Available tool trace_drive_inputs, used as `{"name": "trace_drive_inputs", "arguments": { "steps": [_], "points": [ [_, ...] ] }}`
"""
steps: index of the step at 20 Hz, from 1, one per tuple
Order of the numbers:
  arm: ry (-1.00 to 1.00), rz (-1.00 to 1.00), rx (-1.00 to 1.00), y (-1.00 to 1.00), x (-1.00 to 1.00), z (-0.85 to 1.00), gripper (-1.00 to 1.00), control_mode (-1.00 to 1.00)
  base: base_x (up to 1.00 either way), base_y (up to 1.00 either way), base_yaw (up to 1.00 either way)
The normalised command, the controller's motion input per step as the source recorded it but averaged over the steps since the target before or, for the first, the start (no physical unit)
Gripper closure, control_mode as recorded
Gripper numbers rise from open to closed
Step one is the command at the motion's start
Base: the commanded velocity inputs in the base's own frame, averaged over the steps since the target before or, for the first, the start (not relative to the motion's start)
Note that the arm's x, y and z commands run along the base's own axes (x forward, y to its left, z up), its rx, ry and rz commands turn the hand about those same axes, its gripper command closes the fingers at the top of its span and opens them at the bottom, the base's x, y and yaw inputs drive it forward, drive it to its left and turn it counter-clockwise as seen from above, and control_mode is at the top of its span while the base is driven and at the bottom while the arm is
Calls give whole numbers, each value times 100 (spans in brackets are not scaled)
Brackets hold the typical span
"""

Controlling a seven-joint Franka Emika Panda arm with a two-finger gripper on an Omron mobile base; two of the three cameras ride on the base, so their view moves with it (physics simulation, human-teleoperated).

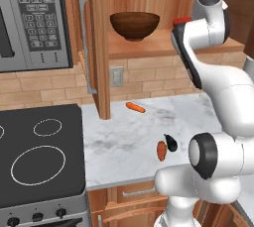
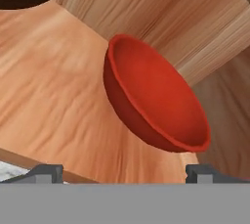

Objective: Pick both bowls and place them on the counter. Then place the sweet potato in one bowl and place the eggplant in the other bowl.

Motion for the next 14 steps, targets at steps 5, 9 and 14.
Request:
{"name": "trace_drive_inputs", "arguments": {
  "steps": [5,9,14],
  "points": [
    [4,0,-3,-13,28,-8,-100,-100,0,0,0],
    [8,0,-4,-12,36,-5,-100,-100,0,0,0],
    [8,0,-7,-6,31,-20,-100,-100,0,0,0]
  ]
}}
